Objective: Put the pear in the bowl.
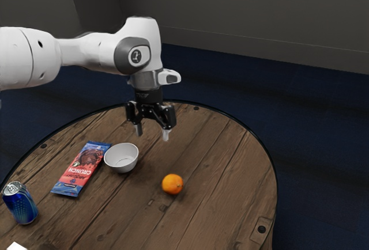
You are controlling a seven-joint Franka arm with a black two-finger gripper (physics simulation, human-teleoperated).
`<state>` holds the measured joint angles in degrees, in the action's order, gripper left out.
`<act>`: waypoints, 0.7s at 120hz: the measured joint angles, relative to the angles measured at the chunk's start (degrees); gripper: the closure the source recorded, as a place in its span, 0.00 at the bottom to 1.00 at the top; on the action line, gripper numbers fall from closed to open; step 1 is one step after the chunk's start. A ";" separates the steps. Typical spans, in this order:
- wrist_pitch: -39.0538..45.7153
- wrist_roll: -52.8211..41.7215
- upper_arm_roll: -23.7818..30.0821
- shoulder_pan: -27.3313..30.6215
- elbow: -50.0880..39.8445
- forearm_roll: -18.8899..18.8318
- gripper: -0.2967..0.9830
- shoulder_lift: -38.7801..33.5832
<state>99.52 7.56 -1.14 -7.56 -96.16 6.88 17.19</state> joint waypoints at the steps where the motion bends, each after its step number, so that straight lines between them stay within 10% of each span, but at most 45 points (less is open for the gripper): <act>1: 0.46 0.50 0.00 -0.18 -0.53 0.04 0.25 -0.06; 84: 29.42 47.40 -1.69 -7.82 -19.12 -1.55 0.25 1.12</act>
<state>128.94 54.95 -2.83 -15.38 -115.28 5.33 18.31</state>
